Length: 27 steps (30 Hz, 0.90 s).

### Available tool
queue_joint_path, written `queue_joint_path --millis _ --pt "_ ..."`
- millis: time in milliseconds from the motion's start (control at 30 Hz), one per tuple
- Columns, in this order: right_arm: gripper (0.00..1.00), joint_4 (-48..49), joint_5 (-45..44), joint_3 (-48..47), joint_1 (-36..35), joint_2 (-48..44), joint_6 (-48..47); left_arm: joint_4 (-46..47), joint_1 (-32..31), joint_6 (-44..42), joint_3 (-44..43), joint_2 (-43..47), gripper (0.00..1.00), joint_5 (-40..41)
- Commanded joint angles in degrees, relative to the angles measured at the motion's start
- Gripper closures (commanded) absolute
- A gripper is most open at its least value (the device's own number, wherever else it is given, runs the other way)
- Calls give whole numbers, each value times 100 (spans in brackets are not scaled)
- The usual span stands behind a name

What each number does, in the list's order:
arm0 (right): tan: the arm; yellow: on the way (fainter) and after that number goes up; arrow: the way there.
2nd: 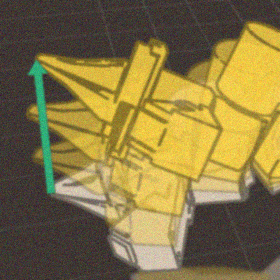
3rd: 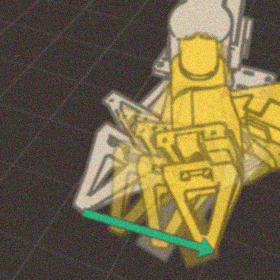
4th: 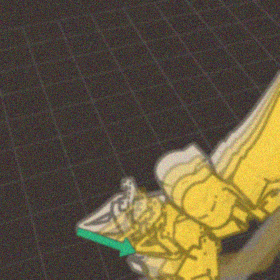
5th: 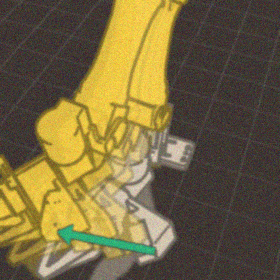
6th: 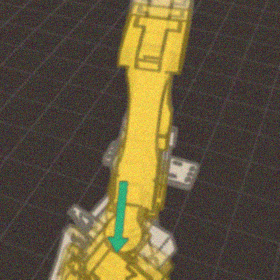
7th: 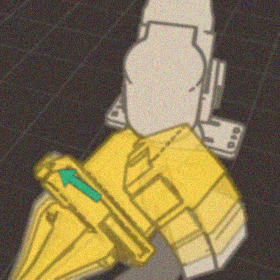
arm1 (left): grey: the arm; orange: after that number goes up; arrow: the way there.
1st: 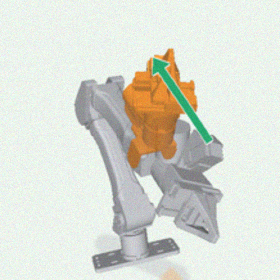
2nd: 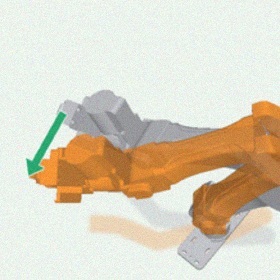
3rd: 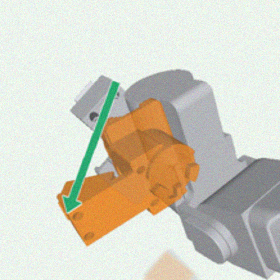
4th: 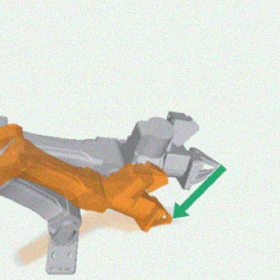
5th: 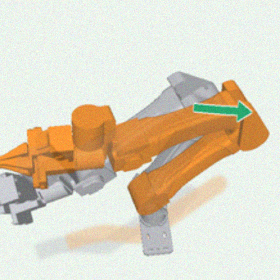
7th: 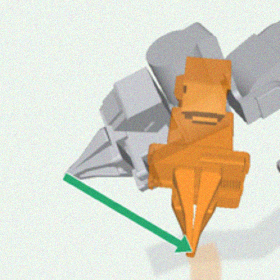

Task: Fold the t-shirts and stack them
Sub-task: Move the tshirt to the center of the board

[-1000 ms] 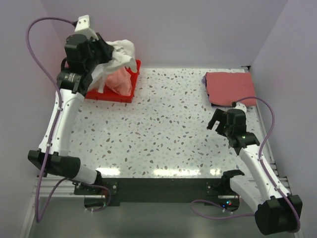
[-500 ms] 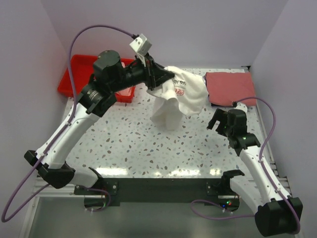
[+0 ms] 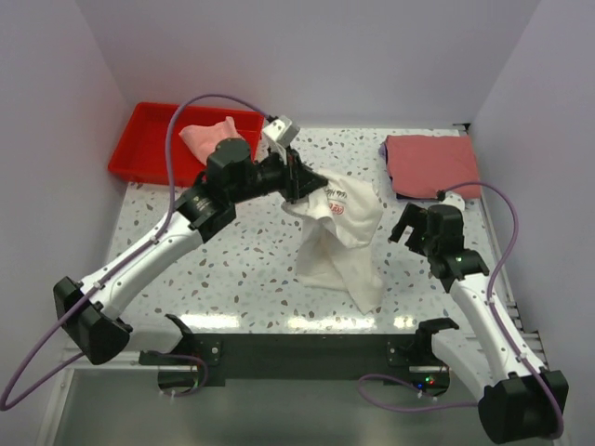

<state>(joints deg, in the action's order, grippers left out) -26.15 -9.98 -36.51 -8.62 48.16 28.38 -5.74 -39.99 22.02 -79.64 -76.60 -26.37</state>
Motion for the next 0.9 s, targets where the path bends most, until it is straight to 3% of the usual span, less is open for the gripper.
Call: queue_joint_path --millis 0,33,67,167,200,300,333,433,567,633,767,867 --pt "1 66 -127 -14 -8 53 -8 241 -9 74 1071 330 91 1726" --pt "1 66 -136 -23 -8 70 -8 -126 0 187 1273 321 90 2349" --pt "1 66 -110 -23 1 105 -17 -338 8 302 1632 312 90 3522" --pt "1 31 -92 -67 -8 220 -17 -1086 201 794 2178 163 90 4656" --pt "1 31 -75 -84 -8 263 -26 -1218 445 925 2285 171 86 4676" --pt "1 110 65 -58 -8 308 -139 -1474 859 1208 2786 425 50 4755" --pt "1 163 266 -58 -8 360 -192 -1570 922 1304 2909 531 28 4842" --pt "1 84 330 -58 -8 518 -324 -2121 1037 1715 3173 865 0 5579" --pt "1 66 513 -14 -52 642 -333 -2757 1054 2271 3165 1207 0 6048" --pt "1 93 593 -5 -174 694 -298 -2470 1046 1941 3182 1349 0 5654" --pt "1 93 901 12 -271 730 -131 -1765 827 1377 3471 1604 0 3978" --pt "1 84 989 91 -307 642 -43 -1799 107 1278 3429 1604 0 4034"
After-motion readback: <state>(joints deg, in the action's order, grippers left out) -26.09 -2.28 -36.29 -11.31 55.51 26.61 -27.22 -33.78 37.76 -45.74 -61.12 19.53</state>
